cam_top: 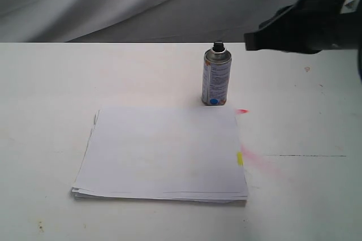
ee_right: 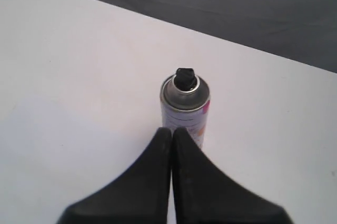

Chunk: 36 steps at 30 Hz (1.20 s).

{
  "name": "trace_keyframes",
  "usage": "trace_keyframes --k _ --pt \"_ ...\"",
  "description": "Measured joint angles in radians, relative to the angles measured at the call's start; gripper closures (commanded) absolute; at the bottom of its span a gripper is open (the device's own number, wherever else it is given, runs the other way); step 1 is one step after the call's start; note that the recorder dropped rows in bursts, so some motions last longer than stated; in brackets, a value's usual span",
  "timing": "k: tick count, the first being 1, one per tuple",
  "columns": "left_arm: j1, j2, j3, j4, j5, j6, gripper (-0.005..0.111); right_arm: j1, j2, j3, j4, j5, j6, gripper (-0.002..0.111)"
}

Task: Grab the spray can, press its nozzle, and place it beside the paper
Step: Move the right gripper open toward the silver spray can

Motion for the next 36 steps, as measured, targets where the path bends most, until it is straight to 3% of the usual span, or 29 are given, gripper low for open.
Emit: trace_keyframes --k 7,14,29,36 --pt "0.0 0.0 0.0 0.0 0.0 0.0 0.107 0.07 0.15 0.129 0.002 -0.275 0.005 0.108" --pt "0.0 0.0 0.0 0.0 0.0 0.0 0.107 0.074 0.242 0.287 0.002 -0.571 0.096 0.108" --pt "0.0 0.0 0.0 0.0 0.0 0.002 0.107 0.074 0.568 0.301 -0.034 -1.08 0.22 0.108" --pt "0.0 0.0 0.0 0.0 0.0 0.002 0.107 0.074 0.627 0.301 -0.026 -1.154 0.226 0.108"
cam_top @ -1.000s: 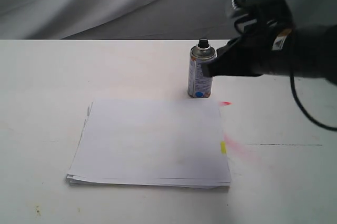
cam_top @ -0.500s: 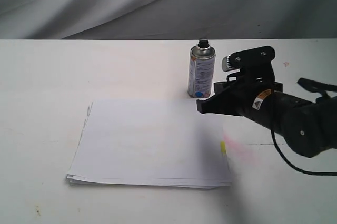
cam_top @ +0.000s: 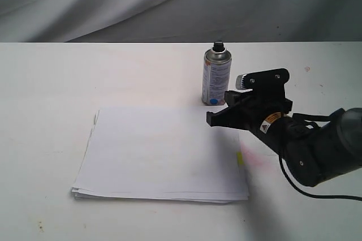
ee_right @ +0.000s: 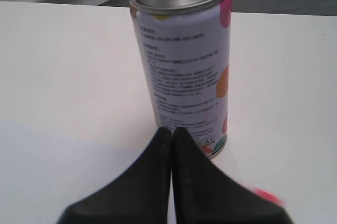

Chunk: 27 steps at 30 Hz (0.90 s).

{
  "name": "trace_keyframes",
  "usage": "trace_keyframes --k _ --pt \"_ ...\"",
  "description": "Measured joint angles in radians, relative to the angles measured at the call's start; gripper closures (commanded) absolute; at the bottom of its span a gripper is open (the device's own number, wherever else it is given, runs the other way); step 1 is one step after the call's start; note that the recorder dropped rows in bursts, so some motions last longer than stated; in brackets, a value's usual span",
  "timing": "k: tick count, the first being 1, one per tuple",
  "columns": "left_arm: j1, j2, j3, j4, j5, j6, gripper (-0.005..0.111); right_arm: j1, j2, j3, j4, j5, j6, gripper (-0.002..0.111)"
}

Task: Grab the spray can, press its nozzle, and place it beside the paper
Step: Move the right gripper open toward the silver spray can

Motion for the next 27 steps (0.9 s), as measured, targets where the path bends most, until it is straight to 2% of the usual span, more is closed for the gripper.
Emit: trace_keyframes --k 3,5,8,13,16,27 --pt "0.0 0.0 0.0 0.0 0.0 0.0 0.107 0.0 0.0 0.0 0.0 -0.023 0.0 0.108" --pt "0.0 0.0 0.0 0.0 0.0 0.0 0.107 0.0 0.0 0.0 0.0 -0.035 0.0 0.103" --pt "0.0 0.0 0.0 0.0 0.0 0.0 0.107 0.0 0.0 0.0 0.0 -0.044 0.0 0.086" --pt "0.0 0.0 0.0 0.0 0.0 0.0 0.107 0.0 0.0 0.0 0.002 -0.044 0.0 0.041" --pt "0.0 0.0 0.0 0.0 0.0 0.0 0.107 0.0 0.0 0.0 0.003 -0.044 0.0 0.025" --pt "0.0 0.0 0.0 0.0 0.0 0.0 0.107 0.0 0.022 0.0 0.003 -0.07 0.0 0.024"
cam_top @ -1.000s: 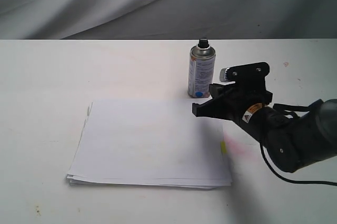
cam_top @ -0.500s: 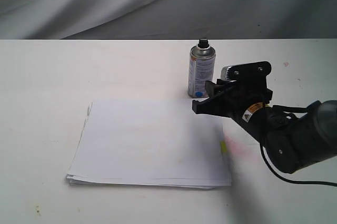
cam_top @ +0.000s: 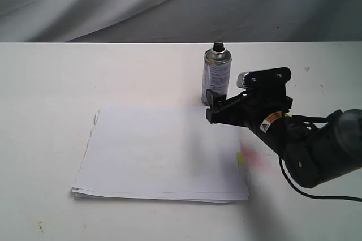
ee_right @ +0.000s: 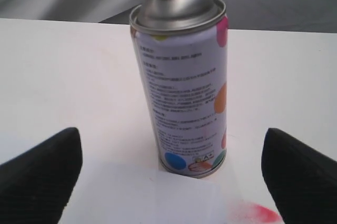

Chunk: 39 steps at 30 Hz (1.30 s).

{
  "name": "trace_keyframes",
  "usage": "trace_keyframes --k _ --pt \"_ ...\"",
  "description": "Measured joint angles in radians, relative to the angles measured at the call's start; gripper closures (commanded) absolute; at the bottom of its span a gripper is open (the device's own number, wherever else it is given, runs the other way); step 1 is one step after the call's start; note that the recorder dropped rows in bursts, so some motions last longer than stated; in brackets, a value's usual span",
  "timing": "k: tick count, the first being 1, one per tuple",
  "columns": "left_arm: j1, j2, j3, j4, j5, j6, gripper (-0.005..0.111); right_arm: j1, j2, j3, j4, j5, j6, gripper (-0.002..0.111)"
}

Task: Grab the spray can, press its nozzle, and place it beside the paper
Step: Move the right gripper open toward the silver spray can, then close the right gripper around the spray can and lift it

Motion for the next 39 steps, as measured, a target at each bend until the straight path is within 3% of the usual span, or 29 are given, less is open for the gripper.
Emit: trace_keyframes --k 15,31,36,39 --pt "0.0 0.0 0.0 0.0 0.0 0.0 0.107 -0.015 0.223 -0.327 0.028 -0.008 -0.089 0.024" --pt "0.0 0.0 0.0 0.0 0.0 0.0 0.107 -0.031 0.301 -0.442 0.032 0.075 -0.089 0.024" --pt "0.0 0.0 0.0 0.0 0.0 0.0 0.107 -0.031 0.301 -0.442 0.032 0.08 -0.089 0.029" --pt "0.0 0.0 0.0 0.0 0.0 0.0 0.107 -0.031 0.301 -0.442 0.032 0.08 -0.089 0.041"
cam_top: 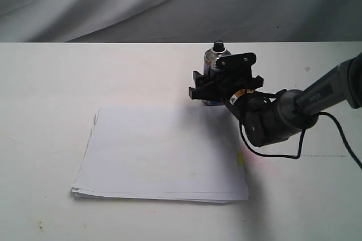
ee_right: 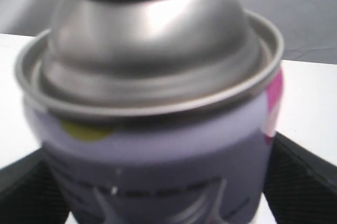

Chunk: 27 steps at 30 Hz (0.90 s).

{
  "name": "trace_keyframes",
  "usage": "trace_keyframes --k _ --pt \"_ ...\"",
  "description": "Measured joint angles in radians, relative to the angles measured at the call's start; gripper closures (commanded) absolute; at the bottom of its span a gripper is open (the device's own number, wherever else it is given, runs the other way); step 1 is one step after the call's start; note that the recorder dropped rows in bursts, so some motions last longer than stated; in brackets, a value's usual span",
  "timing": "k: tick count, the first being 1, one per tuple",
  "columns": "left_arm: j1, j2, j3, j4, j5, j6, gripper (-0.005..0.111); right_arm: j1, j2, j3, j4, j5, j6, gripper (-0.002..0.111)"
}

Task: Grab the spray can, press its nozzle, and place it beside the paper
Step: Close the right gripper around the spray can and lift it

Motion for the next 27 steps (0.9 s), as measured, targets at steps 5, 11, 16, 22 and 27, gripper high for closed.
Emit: trace_keyframes --k 5,11,16,22,27 --pt "0.0 0.0 0.0 0.0 0.0 0.0 0.107 -0.002 0.0 0.0 -0.004 0.005 -0.002 0.083" --pt "0.0 0.0 0.0 0.0 0.0 0.0 0.107 -0.002 0.0 0.0 -0.006 0.013 -0.008 0.108" --pt "0.0 0.0 0.0 0.0 0.0 0.0 0.107 -0.006 -0.066 -0.001 -0.019 0.176 -0.041 0.108" --pt "0.0 0.0 0.0 0.0 0.0 0.0 0.107 -0.028 -0.23 0.0 -0.04 0.384 -0.135 0.108" --pt "0.0 0.0 0.0 0.0 0.0 0.0 0.107 -0.064 -0.383 0.0 -0.046 0.52 -0.213 0.108"
